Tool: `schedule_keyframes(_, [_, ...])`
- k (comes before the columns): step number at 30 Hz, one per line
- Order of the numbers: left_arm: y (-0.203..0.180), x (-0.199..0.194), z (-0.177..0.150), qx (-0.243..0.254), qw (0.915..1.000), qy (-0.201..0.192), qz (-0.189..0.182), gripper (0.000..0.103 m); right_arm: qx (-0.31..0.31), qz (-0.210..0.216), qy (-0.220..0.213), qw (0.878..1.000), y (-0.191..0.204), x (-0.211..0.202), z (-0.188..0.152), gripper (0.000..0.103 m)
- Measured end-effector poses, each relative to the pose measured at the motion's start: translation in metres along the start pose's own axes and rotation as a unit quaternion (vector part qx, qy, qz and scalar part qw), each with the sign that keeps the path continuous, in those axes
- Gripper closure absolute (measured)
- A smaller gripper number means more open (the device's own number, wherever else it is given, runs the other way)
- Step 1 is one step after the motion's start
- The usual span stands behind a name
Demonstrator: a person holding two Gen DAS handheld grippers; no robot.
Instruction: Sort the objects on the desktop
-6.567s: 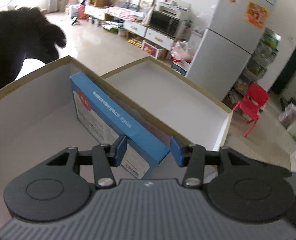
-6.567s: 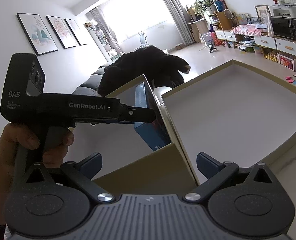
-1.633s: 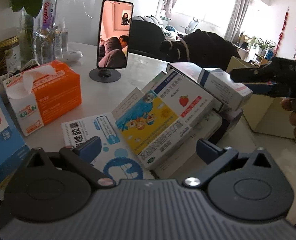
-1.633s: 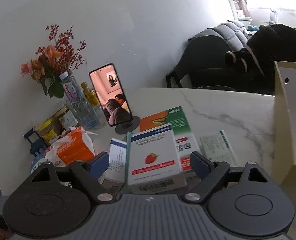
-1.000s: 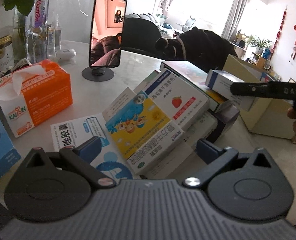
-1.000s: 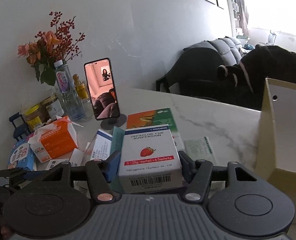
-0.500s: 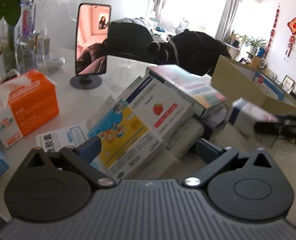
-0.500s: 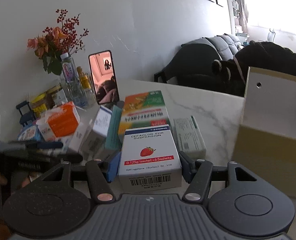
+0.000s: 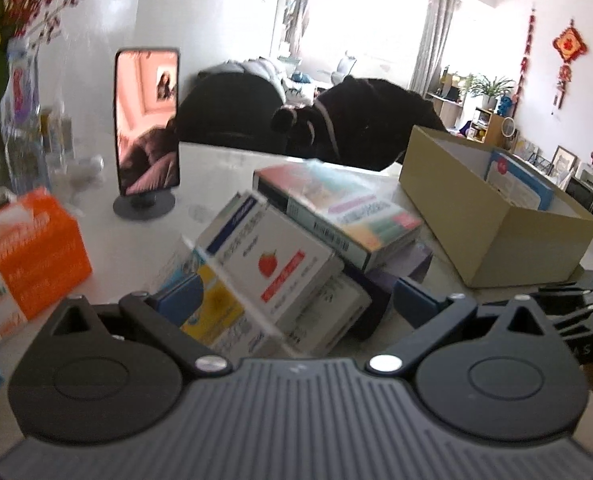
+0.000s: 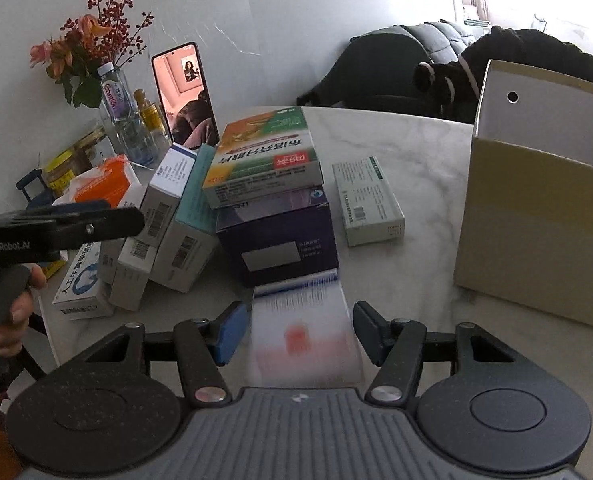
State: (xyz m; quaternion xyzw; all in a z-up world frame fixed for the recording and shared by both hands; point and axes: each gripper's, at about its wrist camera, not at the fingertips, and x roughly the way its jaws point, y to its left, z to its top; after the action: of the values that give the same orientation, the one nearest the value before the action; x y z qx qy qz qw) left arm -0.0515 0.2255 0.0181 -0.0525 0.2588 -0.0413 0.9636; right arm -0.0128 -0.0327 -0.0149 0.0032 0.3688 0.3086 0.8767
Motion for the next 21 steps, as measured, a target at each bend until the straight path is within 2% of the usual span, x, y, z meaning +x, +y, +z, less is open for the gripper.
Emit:
schedule_keyframes(4, [-0.008,0.002,0.007,0.017,0.9998,-0.01,-0.008,0.0,0.014,0.013,-0.006,1.0,-0.004,-0.001,0.003,0.029])
schedule_keyframes(9, [-0.014,0.008,0.02,0.032,0.9988,-0.019,-0.031,0.0,0.052,0.035,-0.004,0.998,-0.012,0.006,0.019,0.03])
schedule_keyframes(12, [-0.011,0.013,0.032,0.007,0.9978,-0.017,-0.063,0.0,0.058,0.037,-0.009,0.998,-0.013,0.013,0.029,0.032])
schedule_keyframes(16, [-0.001,0.027,0.052,-0.062,0.9911,-0.007,-0.118,0.0,0.067,0.04,-0.016,0.997,-0.013,0.022,0.042,0.032])
schedule_keyframes(21, [0.0,0.053,0.069,-0.112,0.9865,0.025,-0.117,0.0,0.078,0.043,-0.024,0.996,-0.014,0.034,0.059,0.032])
